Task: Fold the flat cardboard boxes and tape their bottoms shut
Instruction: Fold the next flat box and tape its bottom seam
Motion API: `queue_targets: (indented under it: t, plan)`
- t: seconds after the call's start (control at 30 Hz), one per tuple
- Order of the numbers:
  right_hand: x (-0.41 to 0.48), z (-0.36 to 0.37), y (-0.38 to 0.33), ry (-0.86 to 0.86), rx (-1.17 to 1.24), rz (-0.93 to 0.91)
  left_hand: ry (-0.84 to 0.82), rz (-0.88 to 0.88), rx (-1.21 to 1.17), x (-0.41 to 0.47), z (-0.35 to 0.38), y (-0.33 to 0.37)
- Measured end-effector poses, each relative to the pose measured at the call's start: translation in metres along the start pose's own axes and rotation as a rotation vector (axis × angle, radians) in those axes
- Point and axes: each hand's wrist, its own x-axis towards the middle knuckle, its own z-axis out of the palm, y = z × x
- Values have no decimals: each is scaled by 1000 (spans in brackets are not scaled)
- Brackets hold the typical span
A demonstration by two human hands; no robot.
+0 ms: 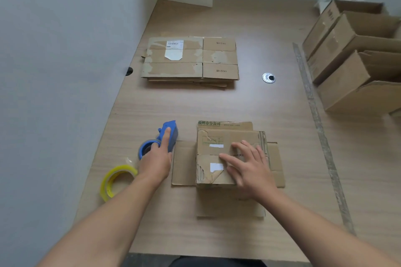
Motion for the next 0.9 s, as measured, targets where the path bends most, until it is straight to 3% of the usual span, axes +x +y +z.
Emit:
queue_targets:
  t: [0.47,0.67,0.83,0.9]
  plan:
    - [3,1,-5,15,46,64,57,64,-118,21,-21,-4]
    - [11,-8,-9,82,286,210,101,475,-187,1,-72,-8]
    - [11,-17,-10,148,585,272,82,883,-28,-22,-84,4]
    - [8,-20,-9,135,661,256,151,1071,66,-23,-82,13]
